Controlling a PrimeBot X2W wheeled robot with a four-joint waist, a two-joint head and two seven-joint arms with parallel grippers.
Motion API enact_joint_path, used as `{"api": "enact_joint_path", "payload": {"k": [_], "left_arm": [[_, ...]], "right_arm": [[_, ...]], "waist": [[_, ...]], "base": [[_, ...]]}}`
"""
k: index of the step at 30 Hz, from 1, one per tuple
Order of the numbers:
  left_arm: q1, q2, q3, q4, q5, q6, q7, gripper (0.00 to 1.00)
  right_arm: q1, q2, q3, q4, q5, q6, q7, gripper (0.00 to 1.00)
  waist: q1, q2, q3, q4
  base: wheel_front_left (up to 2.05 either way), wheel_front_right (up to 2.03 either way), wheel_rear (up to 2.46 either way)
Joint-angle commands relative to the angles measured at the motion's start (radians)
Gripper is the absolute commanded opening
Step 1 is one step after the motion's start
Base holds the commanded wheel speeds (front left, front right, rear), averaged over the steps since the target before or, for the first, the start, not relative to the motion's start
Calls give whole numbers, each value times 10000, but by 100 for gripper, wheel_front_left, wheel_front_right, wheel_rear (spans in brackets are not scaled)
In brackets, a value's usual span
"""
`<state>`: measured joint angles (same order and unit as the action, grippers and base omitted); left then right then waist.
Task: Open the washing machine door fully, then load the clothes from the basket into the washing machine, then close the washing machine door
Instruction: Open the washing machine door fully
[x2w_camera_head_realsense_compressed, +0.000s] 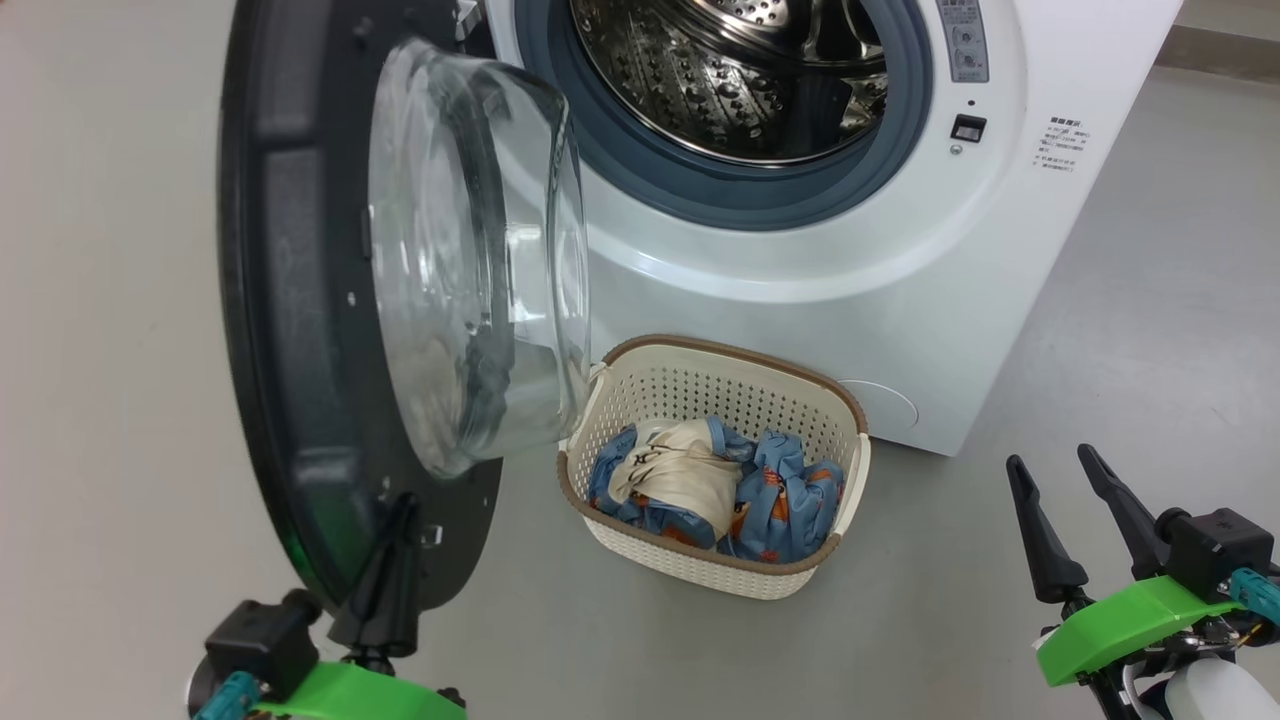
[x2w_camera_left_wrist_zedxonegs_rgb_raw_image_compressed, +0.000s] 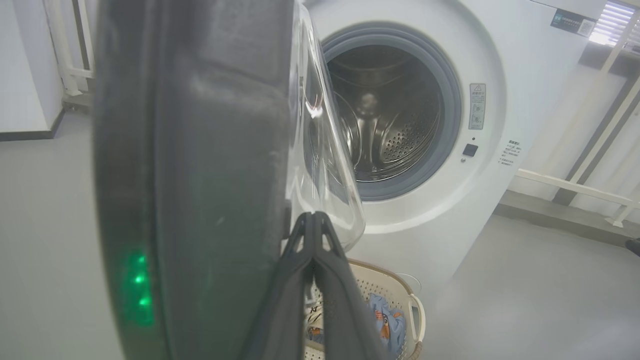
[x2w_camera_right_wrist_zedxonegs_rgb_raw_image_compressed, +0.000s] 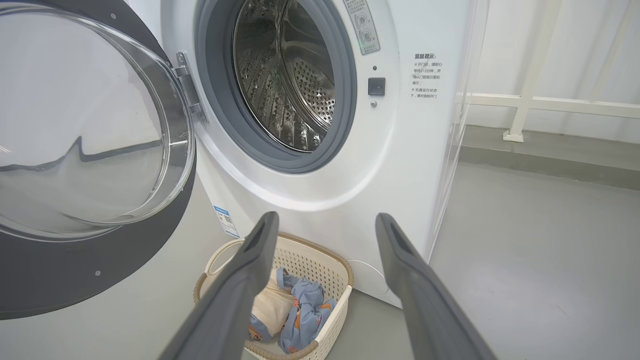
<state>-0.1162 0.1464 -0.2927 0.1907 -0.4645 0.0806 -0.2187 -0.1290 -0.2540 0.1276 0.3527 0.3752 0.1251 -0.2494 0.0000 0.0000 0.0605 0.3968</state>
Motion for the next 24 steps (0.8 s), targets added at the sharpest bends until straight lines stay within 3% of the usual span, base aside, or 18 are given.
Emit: {"api": "enact_joint_path", "payload": {"k": [1, 24], "left_arm": [[-196, 364, 597, -235, -133, 149, -41, 0], [-948, 1350, 2307, 629, -517, 589, -334, 0]], "right_arm": [[62, -125, 219, -247, -106, 56, -124, 100], [-147, -216, 135, -298, -122, 56, -124, 100]], "waist": [[0, 0, 28, 3], [0, 0, 521, -70]], "base": [[0, 0, 0], [0, 0, 0]]}}
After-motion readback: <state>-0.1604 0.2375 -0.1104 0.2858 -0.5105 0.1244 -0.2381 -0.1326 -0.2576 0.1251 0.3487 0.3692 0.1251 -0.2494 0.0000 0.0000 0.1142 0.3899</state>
